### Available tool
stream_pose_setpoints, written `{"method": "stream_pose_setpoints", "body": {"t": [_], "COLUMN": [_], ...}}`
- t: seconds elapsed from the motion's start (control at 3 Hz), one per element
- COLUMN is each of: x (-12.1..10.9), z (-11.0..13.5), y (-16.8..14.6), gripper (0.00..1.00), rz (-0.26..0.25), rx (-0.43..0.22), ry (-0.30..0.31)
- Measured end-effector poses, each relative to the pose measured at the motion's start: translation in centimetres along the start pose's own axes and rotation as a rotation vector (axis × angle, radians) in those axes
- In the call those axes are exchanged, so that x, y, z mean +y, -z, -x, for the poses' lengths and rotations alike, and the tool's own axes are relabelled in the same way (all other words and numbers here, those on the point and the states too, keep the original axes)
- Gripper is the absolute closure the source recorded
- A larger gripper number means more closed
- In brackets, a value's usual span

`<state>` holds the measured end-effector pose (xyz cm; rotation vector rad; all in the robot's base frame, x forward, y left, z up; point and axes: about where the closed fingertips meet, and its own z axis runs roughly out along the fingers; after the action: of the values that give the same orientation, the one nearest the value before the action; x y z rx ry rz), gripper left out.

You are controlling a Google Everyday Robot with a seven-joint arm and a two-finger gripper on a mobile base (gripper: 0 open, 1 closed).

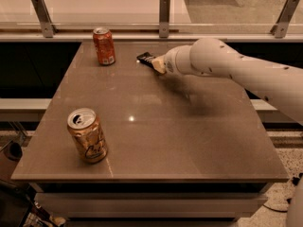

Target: Move rxbar chocolate near orange can

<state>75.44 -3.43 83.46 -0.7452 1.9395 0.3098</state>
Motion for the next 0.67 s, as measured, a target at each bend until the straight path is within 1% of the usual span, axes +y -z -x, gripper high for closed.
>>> {"method": "stream_pose_setpoints", "body": {"t": [0.33,0.67], "x": [0.17,0.34], "z": [0.04,0.07], "y": [-0.11,-0.21], "gripper": [0.84,0.61], "rz": [0.003,0.005], "rx": [0.0,0.0], "ry": [0.001,0.002]}}
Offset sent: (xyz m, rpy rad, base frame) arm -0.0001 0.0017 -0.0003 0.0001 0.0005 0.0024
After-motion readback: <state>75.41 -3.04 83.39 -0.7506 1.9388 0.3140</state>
